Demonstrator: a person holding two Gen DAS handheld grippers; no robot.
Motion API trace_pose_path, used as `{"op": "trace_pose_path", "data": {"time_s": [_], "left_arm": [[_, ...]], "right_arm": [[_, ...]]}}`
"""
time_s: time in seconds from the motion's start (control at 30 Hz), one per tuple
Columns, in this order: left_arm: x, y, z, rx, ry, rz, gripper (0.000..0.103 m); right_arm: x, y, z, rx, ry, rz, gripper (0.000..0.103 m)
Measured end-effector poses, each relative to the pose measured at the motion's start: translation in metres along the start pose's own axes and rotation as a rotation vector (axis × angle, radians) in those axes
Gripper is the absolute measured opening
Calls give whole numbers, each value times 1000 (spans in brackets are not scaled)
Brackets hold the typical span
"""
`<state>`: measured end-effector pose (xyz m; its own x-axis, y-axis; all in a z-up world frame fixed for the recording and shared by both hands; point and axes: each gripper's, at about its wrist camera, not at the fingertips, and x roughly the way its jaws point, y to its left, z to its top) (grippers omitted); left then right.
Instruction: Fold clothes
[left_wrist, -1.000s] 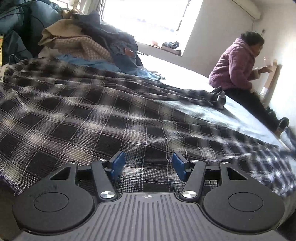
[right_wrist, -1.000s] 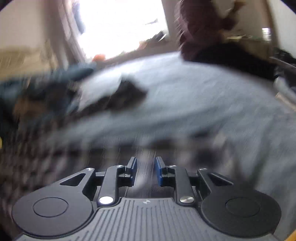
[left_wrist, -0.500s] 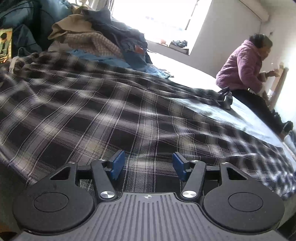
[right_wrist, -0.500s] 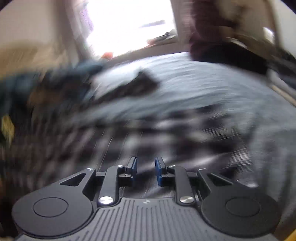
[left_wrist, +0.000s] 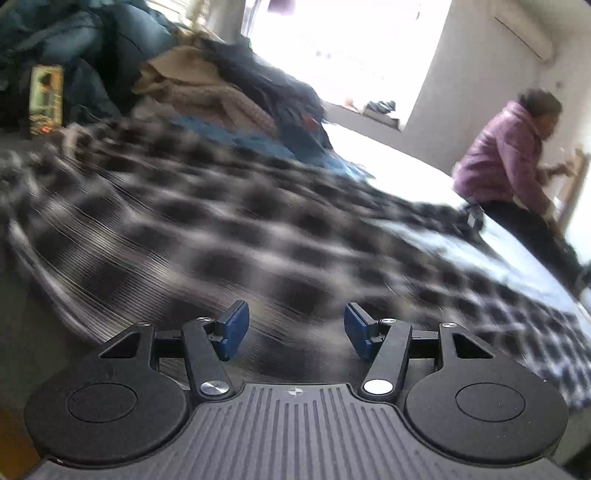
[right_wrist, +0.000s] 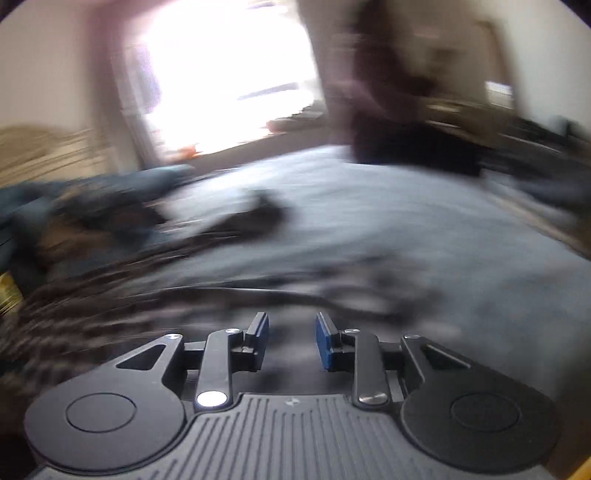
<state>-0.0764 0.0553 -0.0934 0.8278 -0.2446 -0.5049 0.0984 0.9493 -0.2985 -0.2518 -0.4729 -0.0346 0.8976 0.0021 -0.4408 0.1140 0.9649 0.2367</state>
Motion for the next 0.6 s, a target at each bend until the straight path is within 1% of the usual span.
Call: {"op": "trace_pose_path", "data": {"time_s": [0.07,0.13,0.17,0.2,0.23,0.33,0.43,0.5,0.53,0.6], "left_arm": [[-3,17,6,-42,-30,40,57],[-2,37,8,-86,-35,102,57],[-2,49,7,-109,-28,145,57],[-3,62,6,-138,-19,185,57],[-8,78,4,-175,-17,207,57],[-27,112,6,-261,-48,200,56],[-31,122,23,-248,-104,191,58],[-34,128,34,-240,-141,185,59],[-36,131,40,-235,-159,182,61],[-28,136,49,-224,-170,170,62]], "right_arm": [[39,38,-2,-35,36,140,31],[73,74,-7,-85,97,217,31],[88,91,-10,-111,126,251,31],[90,108,-17,-148,149,262,31],[93,120,-22,-181,169,261,32],[103,129,-26,-220,200,229,32],[113,133,-20,-206,216,224,32],[121,142,-17,-201,210,247,33],[126,149,-15,-197,209,266,32],[136,160,-17,-188,223,298,33]]}}
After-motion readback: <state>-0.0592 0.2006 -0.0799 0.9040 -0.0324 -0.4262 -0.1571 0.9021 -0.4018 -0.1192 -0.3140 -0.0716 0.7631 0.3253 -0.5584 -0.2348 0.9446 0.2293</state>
